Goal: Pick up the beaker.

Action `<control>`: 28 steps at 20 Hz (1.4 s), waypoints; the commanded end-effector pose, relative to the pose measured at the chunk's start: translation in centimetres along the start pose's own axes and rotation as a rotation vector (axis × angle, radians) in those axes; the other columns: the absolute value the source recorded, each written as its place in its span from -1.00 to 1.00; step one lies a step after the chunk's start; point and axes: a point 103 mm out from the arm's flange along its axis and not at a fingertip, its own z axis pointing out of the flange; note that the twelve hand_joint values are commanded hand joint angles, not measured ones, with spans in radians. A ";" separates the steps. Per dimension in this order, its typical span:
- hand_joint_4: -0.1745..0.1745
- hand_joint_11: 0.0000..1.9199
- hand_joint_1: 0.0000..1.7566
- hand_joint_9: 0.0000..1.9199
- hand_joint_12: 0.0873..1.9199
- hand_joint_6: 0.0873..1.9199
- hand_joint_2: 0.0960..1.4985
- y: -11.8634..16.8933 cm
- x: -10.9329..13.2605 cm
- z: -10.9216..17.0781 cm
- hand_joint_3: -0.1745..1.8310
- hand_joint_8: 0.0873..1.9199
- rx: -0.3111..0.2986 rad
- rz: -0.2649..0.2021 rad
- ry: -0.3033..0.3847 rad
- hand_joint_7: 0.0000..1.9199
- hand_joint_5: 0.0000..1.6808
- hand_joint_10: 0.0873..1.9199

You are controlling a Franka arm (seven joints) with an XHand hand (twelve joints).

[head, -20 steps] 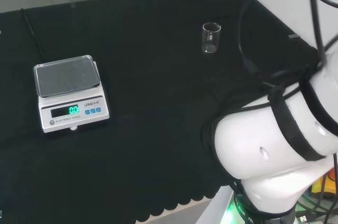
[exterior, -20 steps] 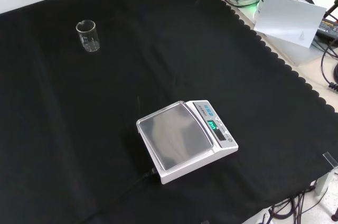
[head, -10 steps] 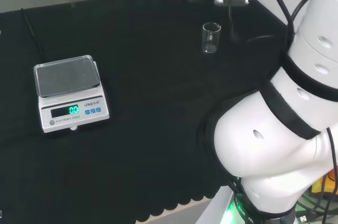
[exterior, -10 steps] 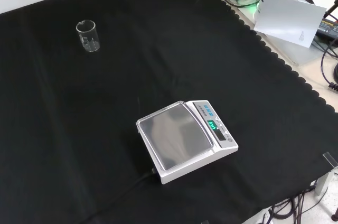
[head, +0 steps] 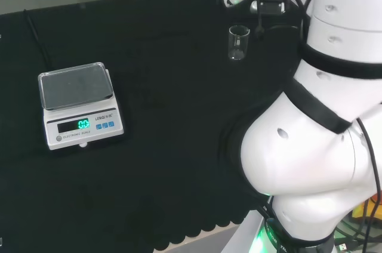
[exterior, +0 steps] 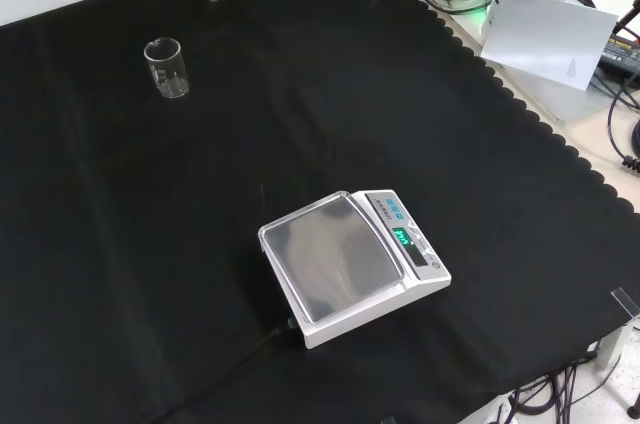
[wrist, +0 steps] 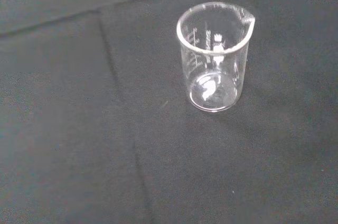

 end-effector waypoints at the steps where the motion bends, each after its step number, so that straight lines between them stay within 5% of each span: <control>1: 0.16 -1.00 -0.40 -0.98 0.08 -1.00 -0.12 9.0 -1.8 6.2 -0.65 -0.70 0.038 0.002 0.073 -1.00 -0.97 -0.20; 2: 0.16 -1.00 -0.40 -0.98 0.08 -1.00 -0.12 9.5 -2.1 6.7 -0.65 -0.71 0.039 -0.037 0.081 -1.00 -0.98 -0.20; 9: 0.18 -1.00 -0.40 -0.99 0.06 -1.00 -0.12 10.5 -5.7 8.3 -0.66 -0.72 0.080 0.030 0.103 -1.00 -0.98 -0.20; 21: 0.20 -1.00 -0.41 -0.99 0.05 -1.00 -0.12 9.5 -2.7 9.8 -0.66 -0.74 0.116 -0.005 0.103 -1.00 -0.99 -0.20; 25: 0.21 -1.00 -0.41 -0.99 0.05 -1.00 -0.12 9.6 -4.2 10.6 -0.66 -0.75 0.142 0.002 0.080 -1.00 -0.99 -0.20; 28: 0.22 -1.00 -0.41 -0.99 0.05 -1.00 -0.12 10.9 -1.3 11.9 -0.66 -0.75 0.153 0.001 0.081 -1.00 -0.99 -0.20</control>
